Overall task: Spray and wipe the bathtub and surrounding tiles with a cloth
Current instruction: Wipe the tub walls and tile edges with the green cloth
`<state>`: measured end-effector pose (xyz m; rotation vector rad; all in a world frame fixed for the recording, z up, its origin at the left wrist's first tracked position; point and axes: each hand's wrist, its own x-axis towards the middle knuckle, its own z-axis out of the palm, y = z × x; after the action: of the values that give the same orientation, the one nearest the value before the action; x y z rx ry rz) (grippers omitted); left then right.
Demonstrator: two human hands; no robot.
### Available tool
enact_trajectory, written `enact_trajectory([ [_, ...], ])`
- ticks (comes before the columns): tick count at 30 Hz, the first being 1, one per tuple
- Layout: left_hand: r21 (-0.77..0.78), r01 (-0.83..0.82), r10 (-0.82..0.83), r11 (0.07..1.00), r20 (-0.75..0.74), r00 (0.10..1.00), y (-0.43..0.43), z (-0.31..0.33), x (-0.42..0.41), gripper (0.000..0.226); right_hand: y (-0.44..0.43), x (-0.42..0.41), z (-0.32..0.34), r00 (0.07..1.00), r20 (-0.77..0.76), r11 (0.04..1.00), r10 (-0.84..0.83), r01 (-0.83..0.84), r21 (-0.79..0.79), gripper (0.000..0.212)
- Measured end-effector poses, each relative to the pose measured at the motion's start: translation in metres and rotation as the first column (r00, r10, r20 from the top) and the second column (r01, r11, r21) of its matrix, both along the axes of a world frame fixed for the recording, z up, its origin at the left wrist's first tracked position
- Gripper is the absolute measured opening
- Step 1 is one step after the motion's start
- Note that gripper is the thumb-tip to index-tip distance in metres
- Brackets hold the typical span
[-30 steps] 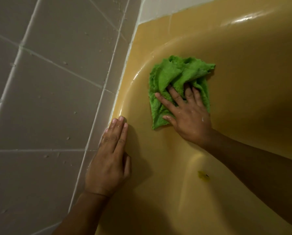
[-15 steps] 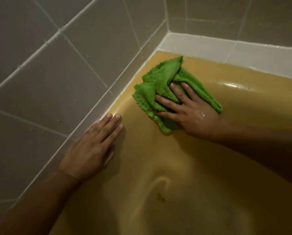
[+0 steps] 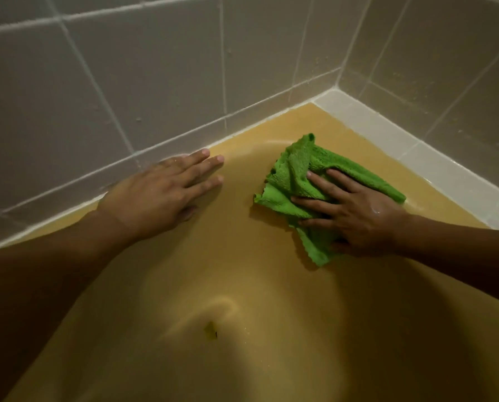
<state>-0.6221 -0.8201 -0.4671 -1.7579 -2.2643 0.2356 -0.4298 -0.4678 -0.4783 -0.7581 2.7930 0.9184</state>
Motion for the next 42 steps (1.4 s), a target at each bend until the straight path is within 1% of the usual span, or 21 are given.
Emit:
enact_trajectory([
  [4,-0.014,-0.092,0.091,0.996,-0.052,0.994,0.002,-0.002,0.008,0.077,-0.005,-0.004,-0.004,1.000,-0.022,0.999,0.008,-0.007,0.049,0.081],
  [7,0.061,-0.213,0.218,0.975,-0.079,0.973,0.002,-0.012,0.030,0.076,-0.008,-0.005,-0.010,1.000,-0.025,0.997,0.015,-0.013,0.081,0.081],
  [10,0.175,-0.442,0.453,0.880,-0.028,0.891,-0.005,-0.044,0.076,0.083,-0.011,-0.007,-0.012,1.000,-0.007,0.996,0.014,-0.014,0.085,0.082],
  [11,0.193,-0.511,0.516,0.838,0.027,0.856,-0.009,-0.062,0.095,0.087,-0.011,-0.008,-0.012,1.000,0.001,0.996,0.011,-0.012,0.088,0.082],
  [12,0.197,-0.566,0.548,0.801,0.139,0.825,-0.013,-0.082,0.115,0.091,-0.011,-0.008,-0.012,1.000,0.007,0.996,0.011,-0.011,0.092,0.081],
  [13,0.183,-0.615,0.553,0.767,0.299,0.778,-0.016,-0.105,0.134,0.092,-0.009,-0.007,-0.012,1.000,0.015,0.995,0.014,-0.016,0.099,0.080],
  [14,0.138,-0.673,0.549,0.727,0.472,0.690,-0.019,-0.128,0.153,0.093,-0.007,-0.005,-0.012,0.999,0.025,0.994,0.022,-0.025,0.108,0.079],
  [15,0.053,-0.736,0.561,0.675,0.611,0.559,-0.020,-0.150,0.170,0.092,-0.004,-0.004,-0.011,0.999,0.037,0.993,0.033,-0.037,0.112,0.077],
  [16,-0.044,-0.783,0.584,0.620,0.693,0.423,-0.020,-0.171,0.186,0.090,-0.001,-0.002,-0.010,0.998,0.052,0.992,0.047,-0.053,0.111,0.076],
  [17,-0.127,-0.812,0.604,0.570,0.735,0.309,-0.017,-0.190,0.201,0.089,0.001,-0.002,-0.008,0.996,0.068,0.991,0.063,-0.071,0.111,0.076],
  [19,-0.246,-0.830,0.614,0.500,0.777,0.139,-0.004,-0.222,0.226,0.089,0.005,-0.004,-0.004,0.991,0.082,0.987,0.103,-0.113,0.117,0.078],
  [21,-0.336,-0.832,0.638,0.441,0.770,0.027,0.008,-0.246,0.242,0.092,0.006,-0.010,-0.003,0.987,0.064,0.979,0.145,-0.153,0.132,0.081],
  [23,-0.417,-0.820,0.677,0.393,0.734,-0.048,0.010,-0.272,0.256,0.097,0.000,-0.020,-0.008,0.983,0.039,0.970,0.177,-0.181,0.164,0.084],
  [24,-0.428,-0.816,0.697,0.388,0.716,-0.045,0.008,-0.287,0.264,0.100,-0.006,-0.026,-0.013,0.982,0.026,0.966,0.187,-0.189,0.177,0.085],
  [26,-0.381,-0.833,0.729,0.401,0.683,0.039,0.004,-0.310,0.280,0.102,-0.018,-0.037,-0.028,0.982,0.008,0.961,0.190,-0.188,0.202,0.086],
  [29,-0.368,-0.855,0.767,0.366,0.639,0.053,0.002,-0.328,0.292,0.102,-0.038,-0.044,-0.056,0.977,0.030,0.944,0.212,-0.212,0.252,0.084],
  [31,-0.360,-0.855,0.784,0.372,0.615,0.082,0.003,-0.328,0.292,0.102,-0.048,-0.038,-0.075,0.967,0.107,0.926,0.233,-0.254,0.280,0.081],
  [33,-0.339,-0.863,0.789,0.375,0.605,0.106,0.000,-0.329,0.292,0.103,-0.050,-0.022,-0.094,0.946,0.234,0.910,0.225,-0.290,0.297,0.079],
  [37,-0.364,-0.855,0.768,0.369,0.637,0.061,-0.010,-0.331,0.300,0.107,-0.027,0.032,-0.089,0.879,0.431,0.917,0.204,-0.325,0.230,0.072],
  [39,-0.379,-0.849,0.756,0.368,0.654,0.036,-0.016,-0.330,0.308,0.108,-0.005,0.056,-0.063,0.872,0.425,0.931,0.242,-0.332,0.151,0.060],
  [42,-0.427,-0.831,0.730,0.355,0.682,-0.038,-0.024,-0.323,0.324,0.112,0.014,0.065,-0.019,0.895,0.366,0.940,0.256,-0.319,0.122,0.057],
])
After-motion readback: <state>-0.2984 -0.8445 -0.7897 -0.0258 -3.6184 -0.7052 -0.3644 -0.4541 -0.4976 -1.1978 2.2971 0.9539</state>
